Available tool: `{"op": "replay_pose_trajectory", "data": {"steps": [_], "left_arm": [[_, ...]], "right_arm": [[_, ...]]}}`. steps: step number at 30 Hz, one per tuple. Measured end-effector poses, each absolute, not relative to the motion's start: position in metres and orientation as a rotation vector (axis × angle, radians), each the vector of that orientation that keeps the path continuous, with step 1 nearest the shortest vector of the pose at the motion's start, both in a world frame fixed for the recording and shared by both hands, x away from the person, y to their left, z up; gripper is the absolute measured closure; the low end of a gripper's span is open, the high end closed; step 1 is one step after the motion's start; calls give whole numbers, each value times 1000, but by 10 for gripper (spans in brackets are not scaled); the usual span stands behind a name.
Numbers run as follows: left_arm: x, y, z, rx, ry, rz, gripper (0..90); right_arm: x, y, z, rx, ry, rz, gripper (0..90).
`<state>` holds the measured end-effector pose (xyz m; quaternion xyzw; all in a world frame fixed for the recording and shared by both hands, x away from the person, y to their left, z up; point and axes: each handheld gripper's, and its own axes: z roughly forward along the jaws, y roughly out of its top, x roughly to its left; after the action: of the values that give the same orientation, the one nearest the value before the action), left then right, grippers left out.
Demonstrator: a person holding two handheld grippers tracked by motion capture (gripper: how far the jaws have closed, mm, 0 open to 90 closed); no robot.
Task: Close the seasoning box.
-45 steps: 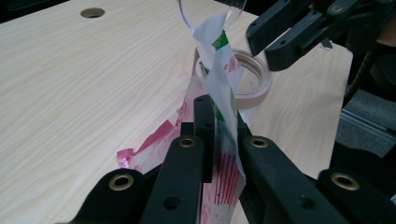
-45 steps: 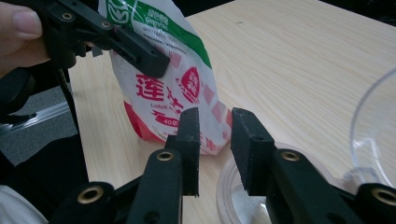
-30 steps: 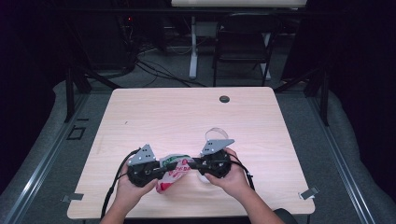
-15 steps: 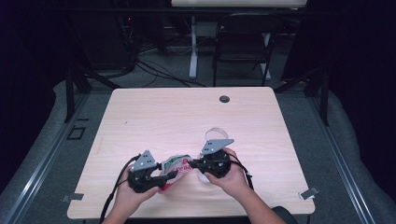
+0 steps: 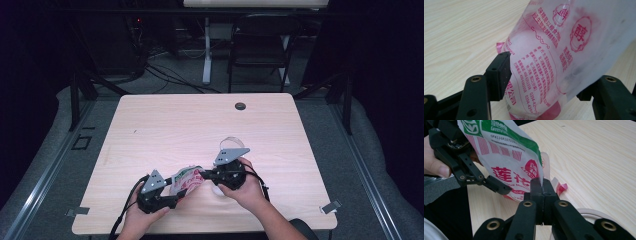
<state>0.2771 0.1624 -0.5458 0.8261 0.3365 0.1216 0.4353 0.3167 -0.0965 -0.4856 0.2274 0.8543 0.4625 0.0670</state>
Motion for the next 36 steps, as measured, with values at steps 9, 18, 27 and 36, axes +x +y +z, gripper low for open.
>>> {"op": "replay_pose_trajectory", "data": {"steps": [9,18,27,36], "left_arm": [[283,161,-555,2027,907,273,309],[291,160,-564,2035,945,256,251],[294,156,-569,2064,955,273,221],[297,150,-575,2101,955,285,222]], "right_arm": [[317,-97,-486,693,2572,1405,900],[317,-97,-487,692,2569,1410,900],[317,-97,-487,689,2567,1412,900],[317,-98,-487,689,2567,1407,900]]}}
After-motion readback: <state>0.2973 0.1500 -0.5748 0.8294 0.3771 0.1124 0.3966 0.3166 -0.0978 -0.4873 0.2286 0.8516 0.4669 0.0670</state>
